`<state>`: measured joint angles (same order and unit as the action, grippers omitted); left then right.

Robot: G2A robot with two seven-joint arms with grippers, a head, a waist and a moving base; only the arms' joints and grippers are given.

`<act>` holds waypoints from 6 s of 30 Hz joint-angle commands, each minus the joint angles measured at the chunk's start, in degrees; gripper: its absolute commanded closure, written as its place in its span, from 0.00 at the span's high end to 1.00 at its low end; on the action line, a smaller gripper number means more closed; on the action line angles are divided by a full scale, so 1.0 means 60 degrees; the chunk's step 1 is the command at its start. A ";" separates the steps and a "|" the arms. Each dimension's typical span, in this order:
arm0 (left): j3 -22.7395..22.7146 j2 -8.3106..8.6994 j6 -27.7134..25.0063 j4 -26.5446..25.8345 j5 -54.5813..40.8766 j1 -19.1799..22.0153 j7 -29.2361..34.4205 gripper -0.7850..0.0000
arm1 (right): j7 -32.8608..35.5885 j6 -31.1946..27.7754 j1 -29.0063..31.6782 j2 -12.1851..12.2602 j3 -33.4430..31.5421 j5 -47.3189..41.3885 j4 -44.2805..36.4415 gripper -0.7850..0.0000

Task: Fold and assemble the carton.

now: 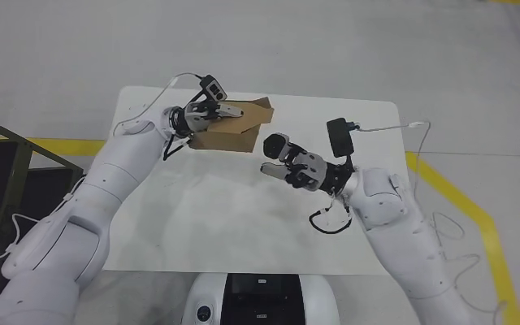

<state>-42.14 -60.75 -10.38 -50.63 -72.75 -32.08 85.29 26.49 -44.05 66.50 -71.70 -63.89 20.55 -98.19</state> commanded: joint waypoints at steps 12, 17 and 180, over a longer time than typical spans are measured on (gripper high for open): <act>-0.0087 -0.0431 0.0229 0.0235 0.0494 0.0156 -0.0123 0.00 | -0.2074 0.1158 -0.0207 -0.0181 0.0422 0.3176 0.0223 0.63; -0.0181 -0.0555 0.0285 0.0379 0.0625 0.0195 -0.0017 0.00 | -0.2271 0.1330 -0.0282 -0.0212 0.0571 0.3606 0.0267 0.62; 0.2693 0.1040 0.2213 -0.1631 -0.0778 0.0721 0.0452 0.00 | -0.0931 0.1135 -0.0328 0.0142 0.0203 0.1957 0.0984 1.00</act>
<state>-25.93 -54.58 3.01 -60.58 -77.50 -27.78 88.00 21.07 -37.27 64.34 -70.91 -62.33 32.45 -92.23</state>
